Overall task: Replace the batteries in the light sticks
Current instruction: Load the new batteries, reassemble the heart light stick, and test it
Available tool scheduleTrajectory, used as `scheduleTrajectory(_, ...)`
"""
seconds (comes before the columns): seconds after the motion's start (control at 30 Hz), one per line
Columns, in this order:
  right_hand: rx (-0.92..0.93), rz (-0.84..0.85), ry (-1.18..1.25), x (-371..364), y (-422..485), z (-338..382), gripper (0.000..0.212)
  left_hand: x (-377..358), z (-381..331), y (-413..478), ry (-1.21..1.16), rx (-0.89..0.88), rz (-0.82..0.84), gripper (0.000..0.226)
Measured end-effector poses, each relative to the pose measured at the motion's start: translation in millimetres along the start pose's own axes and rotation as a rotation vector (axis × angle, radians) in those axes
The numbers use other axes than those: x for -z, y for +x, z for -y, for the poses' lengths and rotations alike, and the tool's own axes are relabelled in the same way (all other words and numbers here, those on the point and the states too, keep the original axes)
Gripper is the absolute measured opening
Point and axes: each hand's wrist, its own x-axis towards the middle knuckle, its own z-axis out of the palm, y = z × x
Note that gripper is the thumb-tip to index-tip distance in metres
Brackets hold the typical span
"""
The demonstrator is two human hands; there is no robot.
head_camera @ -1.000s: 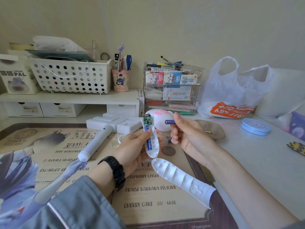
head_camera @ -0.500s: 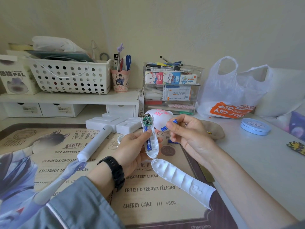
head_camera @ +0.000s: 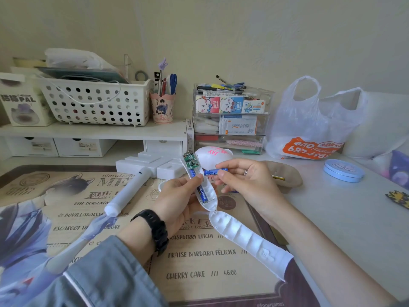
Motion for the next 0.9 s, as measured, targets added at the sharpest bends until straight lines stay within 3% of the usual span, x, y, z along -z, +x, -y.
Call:
scheduleTrajectory(0.33,0.093,-0.032,-0.264,-3.4,-1.4,-4.7,0.026,-0.5,-2.1,-1.4,-0.049,0.004,-0.046,0.028)
scheduleTrajectory(0.63,0.109,0.037,-0.445,-4.4,-7.5,-6.4,0.011,1.9,-2.5,0.8,-0.060,0.020,-0.090,0.030)
scheduleTrajectory(0.9,0.000,0.073,-0.356,-7.9,-7.5,-8.1,0.011,2.1,-3.1,1.3,-0.037,0.005,-0.082,0.032)
